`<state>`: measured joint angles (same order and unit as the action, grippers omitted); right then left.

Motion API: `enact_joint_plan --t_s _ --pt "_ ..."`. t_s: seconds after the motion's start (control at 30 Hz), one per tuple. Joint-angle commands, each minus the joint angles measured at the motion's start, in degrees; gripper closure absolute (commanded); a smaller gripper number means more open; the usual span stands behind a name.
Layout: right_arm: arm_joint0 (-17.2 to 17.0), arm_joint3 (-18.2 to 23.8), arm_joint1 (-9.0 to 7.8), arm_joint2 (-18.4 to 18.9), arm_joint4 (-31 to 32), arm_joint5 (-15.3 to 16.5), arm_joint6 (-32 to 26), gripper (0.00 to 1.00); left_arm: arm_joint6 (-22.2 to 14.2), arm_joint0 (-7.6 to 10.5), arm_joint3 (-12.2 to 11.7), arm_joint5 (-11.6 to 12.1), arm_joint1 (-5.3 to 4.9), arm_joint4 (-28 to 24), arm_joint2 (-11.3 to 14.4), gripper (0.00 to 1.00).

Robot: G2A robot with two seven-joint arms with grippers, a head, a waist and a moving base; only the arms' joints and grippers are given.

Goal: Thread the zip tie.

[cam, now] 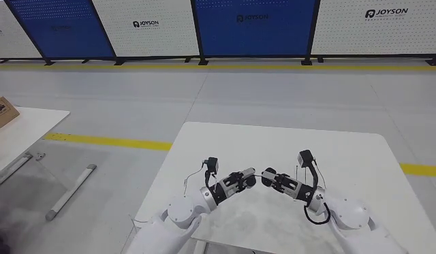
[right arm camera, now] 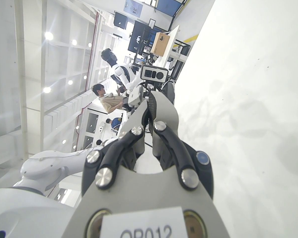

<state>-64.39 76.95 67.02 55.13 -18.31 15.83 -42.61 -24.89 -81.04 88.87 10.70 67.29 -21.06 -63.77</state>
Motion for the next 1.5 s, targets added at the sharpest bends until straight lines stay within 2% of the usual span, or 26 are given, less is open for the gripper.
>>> enact_joint_plan --t_s 0.0,0.2,0.27,0.33,0.4,0.43,0.47,0.83,0.87,0.9,1.17,1.3,1.47 --pt "0.0 0.0 0.00 0.0 0.0 0.0 0.0 1.00 -0.2 -0.27 0.2 0.3 -0.06 0.2 -0.1 1.00" --pt "0.0 0.0 0.00 0.0 0.0 0.0 0.0 1.00 -0.6 -0.79 0.9 0.6 -0.24 0.4 -0.3 0.94" --pt "0.0 0.0 0.00 0.0 0.0 0.0 0.0 1.00 -0.7 -0.86 1.0 0.7 -0.26 0.3 -0.4 0.99" --pt "0.0 0.0 0.00 0.0 0.0 0.0 0.0 1.00 -0.7 -0.91 1.1 0.7 -0.29 0.2 -0.5 0.98" --pt "0.0 0.0 0.00 0.0 0.0 0.0 0.0 1.00 -0.7 -0.98 1.3 0.7 -0.32 0.1 -0.5 0.88" --pt "0.0 0.0 0.00 0.0 0.0 0.0 0.0 1.00 -0.8 -1.04 1.4 0.8 -0.34 0.1 -0.5 0.90" --pt "0.0 0.0 0.00 0.0 0.0 0.0 0.0 1.00 -0.8 -1.08 1.5 0.8 -0.37 0.3 -0.6 1.00" --pt "0.0 0.0 0.00 0.0 0.0 0.0 0.0 1.00 -0.7 -1.46 1.9 1.0 -0.53 0.7 -0.7 1.00" --pt "-0.3 0.3 0.03 0.0 0.2 -0.2 0.6 0.25 -0.7 -1.47 2.0 0.9 -0.55 0.8 -0.7 1.00" --pt "-0.6 0.8 0.03 0.0 0.5 -0.5 1.1 0.00 -0.7 -1.49 2.0 0.7 -0.57 0.9 -0.7 1.00" --pt "-2.4 2.3 -0.62 3.4 0.7 -0.3 1.3 0.00 -0.5 -1.42 2.3 -0.8 -0.79 2.0 -1.0 1.00" --pt "-4.3 4.0 -1.21 5.9 0.2 0.1 0.7 0.00 -2.5 -1.31 2.6 -2.3 -1.02 1.0 -1.6 1.00" --pt "-5.5 4.9 -1.45 7.0 -0.5 0.4 0.4 0.00 -3.7 -1.34 2.9 -2.7 -1.14 -0.2 -1.9 1.00"
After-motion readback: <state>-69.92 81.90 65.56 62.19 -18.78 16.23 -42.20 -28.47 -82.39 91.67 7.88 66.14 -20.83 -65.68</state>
